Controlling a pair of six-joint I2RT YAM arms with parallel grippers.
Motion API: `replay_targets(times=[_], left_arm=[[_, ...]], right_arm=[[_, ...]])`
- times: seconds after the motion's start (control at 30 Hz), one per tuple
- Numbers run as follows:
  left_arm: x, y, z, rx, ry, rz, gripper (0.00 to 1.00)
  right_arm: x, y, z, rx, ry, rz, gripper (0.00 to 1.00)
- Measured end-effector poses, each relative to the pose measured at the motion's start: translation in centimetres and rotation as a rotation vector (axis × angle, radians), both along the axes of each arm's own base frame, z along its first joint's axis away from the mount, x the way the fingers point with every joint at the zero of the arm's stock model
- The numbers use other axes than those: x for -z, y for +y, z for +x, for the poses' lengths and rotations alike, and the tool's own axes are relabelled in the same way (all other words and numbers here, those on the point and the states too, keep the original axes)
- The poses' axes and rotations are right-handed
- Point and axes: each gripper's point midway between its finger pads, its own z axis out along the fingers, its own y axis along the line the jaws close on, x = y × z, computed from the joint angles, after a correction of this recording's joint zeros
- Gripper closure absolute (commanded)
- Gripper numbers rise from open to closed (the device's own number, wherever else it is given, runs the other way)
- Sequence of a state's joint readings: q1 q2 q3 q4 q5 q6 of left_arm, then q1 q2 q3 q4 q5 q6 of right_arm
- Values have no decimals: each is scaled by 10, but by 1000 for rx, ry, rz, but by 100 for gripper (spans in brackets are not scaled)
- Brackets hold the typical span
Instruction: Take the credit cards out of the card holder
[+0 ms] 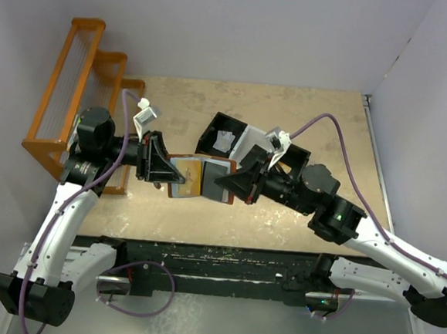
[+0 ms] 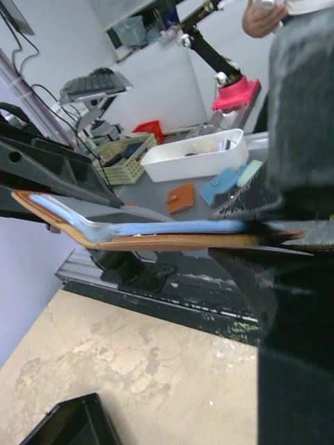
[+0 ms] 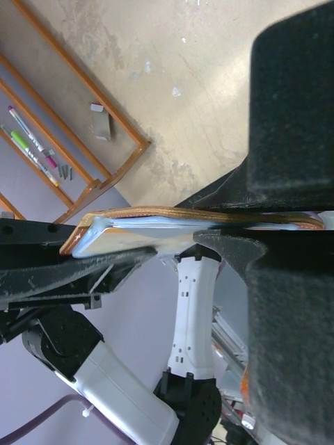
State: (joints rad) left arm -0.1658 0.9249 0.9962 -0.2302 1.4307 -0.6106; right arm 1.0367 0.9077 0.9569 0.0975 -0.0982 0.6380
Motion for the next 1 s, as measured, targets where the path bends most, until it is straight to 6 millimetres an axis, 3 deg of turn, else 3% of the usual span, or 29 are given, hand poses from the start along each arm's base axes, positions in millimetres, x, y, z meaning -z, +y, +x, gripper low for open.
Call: replay_targets(times=[0.1,0.2,0.33,0.4,0.5,0.73,0.87,1.0], left_arm=[[6,0,0,8,12,8,99],[9,0,1,16,28,12,100],[7,0,-1,23,24,10,100],[6,1,-2,28,24,9,100],[3,1,-2,29,15,7,100],[1,-1,16,-68,-5,47,100],[12,0,36,-132,13,105,100],[22,1,39,-151,49,134,100]], right_arm=[[1,0,0,-1,1,-2,100],[8,0,1,3,9,-11,97],[13,1,5,9,23,-1,68],[17,-1,7,14,32,-2,49],[28,-8,16,42,60,-21,36],[37,-50,53,215,120,-55,28],[11,-64,49,244,92,-18,35],[-12,-59,36,165,60,36,43]])
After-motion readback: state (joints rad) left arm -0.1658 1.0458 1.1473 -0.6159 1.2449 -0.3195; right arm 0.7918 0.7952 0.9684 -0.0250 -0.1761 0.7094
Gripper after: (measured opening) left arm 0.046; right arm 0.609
